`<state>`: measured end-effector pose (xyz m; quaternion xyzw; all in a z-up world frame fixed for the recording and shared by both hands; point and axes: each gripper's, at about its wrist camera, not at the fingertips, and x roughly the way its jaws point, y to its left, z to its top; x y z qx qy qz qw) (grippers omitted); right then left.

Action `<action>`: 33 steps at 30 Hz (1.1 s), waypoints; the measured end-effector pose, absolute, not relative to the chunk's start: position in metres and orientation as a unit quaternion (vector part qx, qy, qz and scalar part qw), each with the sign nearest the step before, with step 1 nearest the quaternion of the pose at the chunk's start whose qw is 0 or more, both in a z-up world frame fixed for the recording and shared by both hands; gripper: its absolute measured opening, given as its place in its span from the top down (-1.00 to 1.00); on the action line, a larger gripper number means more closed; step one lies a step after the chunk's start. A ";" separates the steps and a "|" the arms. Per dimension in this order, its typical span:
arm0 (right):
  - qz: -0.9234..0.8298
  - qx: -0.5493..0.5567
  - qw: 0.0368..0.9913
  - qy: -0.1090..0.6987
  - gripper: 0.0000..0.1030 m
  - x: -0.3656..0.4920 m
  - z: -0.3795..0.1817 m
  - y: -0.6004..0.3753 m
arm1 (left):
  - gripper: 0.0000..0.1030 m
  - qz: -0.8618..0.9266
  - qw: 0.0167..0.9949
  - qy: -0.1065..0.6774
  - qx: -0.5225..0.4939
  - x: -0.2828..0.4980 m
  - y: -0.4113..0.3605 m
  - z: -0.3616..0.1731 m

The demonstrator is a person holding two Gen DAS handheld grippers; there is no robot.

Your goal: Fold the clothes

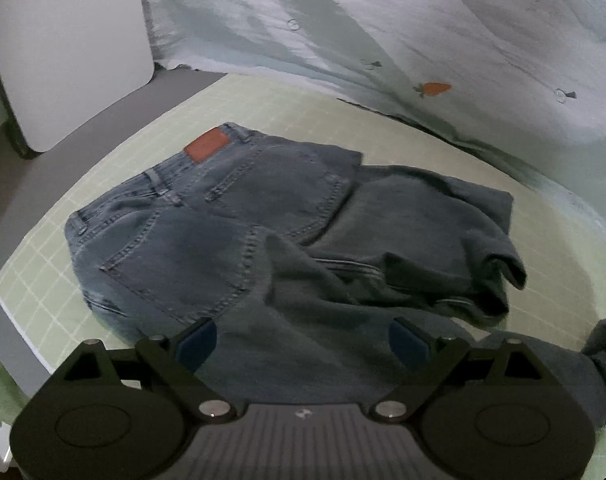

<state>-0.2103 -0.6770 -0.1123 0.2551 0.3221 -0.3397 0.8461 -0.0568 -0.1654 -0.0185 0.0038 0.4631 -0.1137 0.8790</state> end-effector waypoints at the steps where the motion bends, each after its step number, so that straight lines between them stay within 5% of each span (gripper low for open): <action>1: -0.340 0.249 0.856 0.300 0.91 -0.219 -0.100 -0.676 | -0.81 -0.115 0.879 0.464 0.005 -0.058 -0.170 -0.019; 7: -0.394 0.199 0.884 0.151 0.89 -0.319 -0.018 -0.639 | -0.81 -0.122 0.876 0.466 0.011 -0.069 -0.194 -0.026; 10: -0.436 0.237 0.842 0.210 0.79 -0.351 -0.055 -0.648 | -0.81 -0.130 0.864 0.486 0.017 -0.072 -0.208 -0.038; 15: -0.485 0.341 0.745 0.304 0.42 -0.398 -0.136 -0.666 | -0.81 -0.157 0.859 0.485 0.045 -0.083 -0.233 -0.041; 17: -0.486 0.364 0.736 0.300 -0.02 -0.412 -0.148 -0.666 | -0.81 -0.165 0.857 0.486 0.054 -0.088 -0.240 -0.042; 22: -0.481 0.382 0.741 0.272 -0.41 -0.416 -0.154 -0.676 | -0.81 -0.173 0.848 0.497 0.067 -0.098 -0.252 -0.047; 25: -0.479 0.391 0.740 0.265 -0.46 -0.408 -0.164 -0.690 | -0.81 -0.174 0.843 0.503 0.074 -0.101 -0.254 -0.050; 27: -0.472 0.376 0.753 0.262 -0.39 -0.400 -0.164 -0.694 | -0.81 -0.172 0.841 0.507 0.072 -0.102 -0.254 -0.052; 29: -0.466 0.360 0.768 0.252 0.81 -0.396 -0.157 -0.696 | -0.81 -0.169 0.840 0.510 0.070 -0.102 -0.254 -0.053; 33: -0.478 0.314 0.797 0.192 0.88 -0.405 -0.114 -0.682 | -0.81 -0.159 0.842 0.511 0.060 -0.100 -0.248 -0.052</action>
